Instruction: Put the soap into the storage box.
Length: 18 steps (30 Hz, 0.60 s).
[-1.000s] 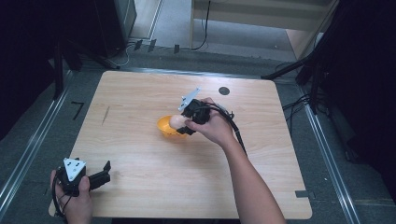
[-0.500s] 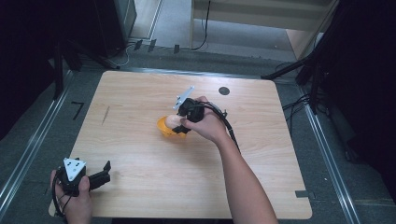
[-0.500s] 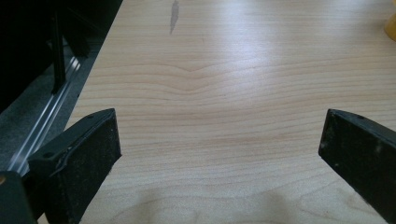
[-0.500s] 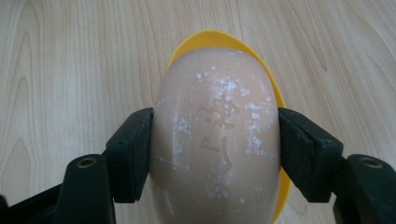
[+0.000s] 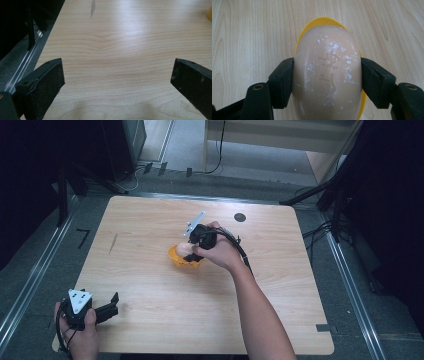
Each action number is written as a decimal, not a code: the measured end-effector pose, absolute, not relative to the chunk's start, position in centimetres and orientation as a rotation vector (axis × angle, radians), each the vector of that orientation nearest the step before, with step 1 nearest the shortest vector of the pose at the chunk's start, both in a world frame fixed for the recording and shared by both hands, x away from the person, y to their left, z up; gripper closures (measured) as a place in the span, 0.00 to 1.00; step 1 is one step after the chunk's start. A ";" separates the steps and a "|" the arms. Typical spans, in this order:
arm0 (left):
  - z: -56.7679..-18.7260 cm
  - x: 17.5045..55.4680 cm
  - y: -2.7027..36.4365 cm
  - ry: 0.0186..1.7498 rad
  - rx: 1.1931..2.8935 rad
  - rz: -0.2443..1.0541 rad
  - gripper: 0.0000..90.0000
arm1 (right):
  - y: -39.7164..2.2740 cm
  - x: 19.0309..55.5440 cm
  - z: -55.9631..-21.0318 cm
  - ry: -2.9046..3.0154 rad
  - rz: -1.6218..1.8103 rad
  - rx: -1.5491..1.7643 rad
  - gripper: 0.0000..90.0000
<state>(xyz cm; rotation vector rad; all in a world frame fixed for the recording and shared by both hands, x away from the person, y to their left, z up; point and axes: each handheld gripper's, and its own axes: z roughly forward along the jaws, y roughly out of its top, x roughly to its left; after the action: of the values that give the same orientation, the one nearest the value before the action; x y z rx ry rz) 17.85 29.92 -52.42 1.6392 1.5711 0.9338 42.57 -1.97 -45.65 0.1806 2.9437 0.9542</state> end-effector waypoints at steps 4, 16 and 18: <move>-52.4 17.8 29.9 1.571 1.640 0.934 0.00 | -1.6 42.7 -45.5 2.949 0.940 0.143 0.36; -52.4 17.8 30.0 1.568 1.637 0.932 0.00 | -1.4 43.1 -46.1 2.995 0.916 0.136 0.36; -52.4 17.8 30.0 1.569 1.636 0.933 0.00 | -1.4 43.1 -46.1 2.994 0.932 0.140 0.36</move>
<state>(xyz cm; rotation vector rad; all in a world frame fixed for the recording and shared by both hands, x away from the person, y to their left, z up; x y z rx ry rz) 17.84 29.97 -52.42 1.6364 1.5685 0.9327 43.11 -1.36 -46.07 0.1396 2.9935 0.9316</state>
